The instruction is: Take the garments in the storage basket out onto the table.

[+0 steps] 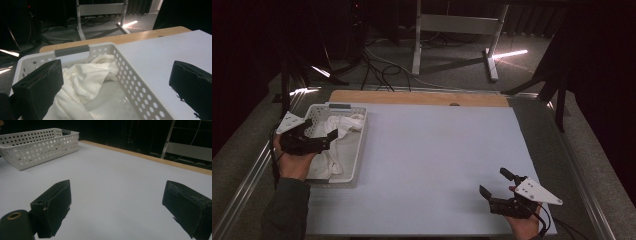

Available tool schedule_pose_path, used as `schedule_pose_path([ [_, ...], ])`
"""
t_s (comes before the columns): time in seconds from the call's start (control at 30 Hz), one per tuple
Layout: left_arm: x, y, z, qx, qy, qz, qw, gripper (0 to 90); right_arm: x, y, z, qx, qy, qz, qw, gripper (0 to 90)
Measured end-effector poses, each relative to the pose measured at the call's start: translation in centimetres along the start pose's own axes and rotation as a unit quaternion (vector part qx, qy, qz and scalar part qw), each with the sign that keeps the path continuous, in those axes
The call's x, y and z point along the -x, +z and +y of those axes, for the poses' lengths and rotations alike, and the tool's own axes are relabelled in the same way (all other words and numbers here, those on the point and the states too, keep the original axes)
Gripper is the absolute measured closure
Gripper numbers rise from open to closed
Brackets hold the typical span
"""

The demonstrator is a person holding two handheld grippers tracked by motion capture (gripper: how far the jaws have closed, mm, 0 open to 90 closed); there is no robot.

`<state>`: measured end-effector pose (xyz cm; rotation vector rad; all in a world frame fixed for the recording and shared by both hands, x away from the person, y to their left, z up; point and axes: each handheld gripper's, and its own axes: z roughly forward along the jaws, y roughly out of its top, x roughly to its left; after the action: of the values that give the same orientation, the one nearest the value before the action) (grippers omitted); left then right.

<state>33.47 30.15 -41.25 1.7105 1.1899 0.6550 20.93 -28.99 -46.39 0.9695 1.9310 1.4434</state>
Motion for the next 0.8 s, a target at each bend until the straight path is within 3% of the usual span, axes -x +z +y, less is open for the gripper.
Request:
schedule_pose_path([
  [0.43,-1.8,1.1,-0.7,-0.017,-0.034,0.013,0.9992,0.2,0.0,0.0,0.0,-0.002,0.000,0.000,1.0000,8.4],
  [0.8,-3.3,2.3,-1.7,-0.039,-0.071,0.027,0.9963,0.2,0.1,-0.1,0.0,-0.002,0.002,-0.001,1.0000,8.5],
])
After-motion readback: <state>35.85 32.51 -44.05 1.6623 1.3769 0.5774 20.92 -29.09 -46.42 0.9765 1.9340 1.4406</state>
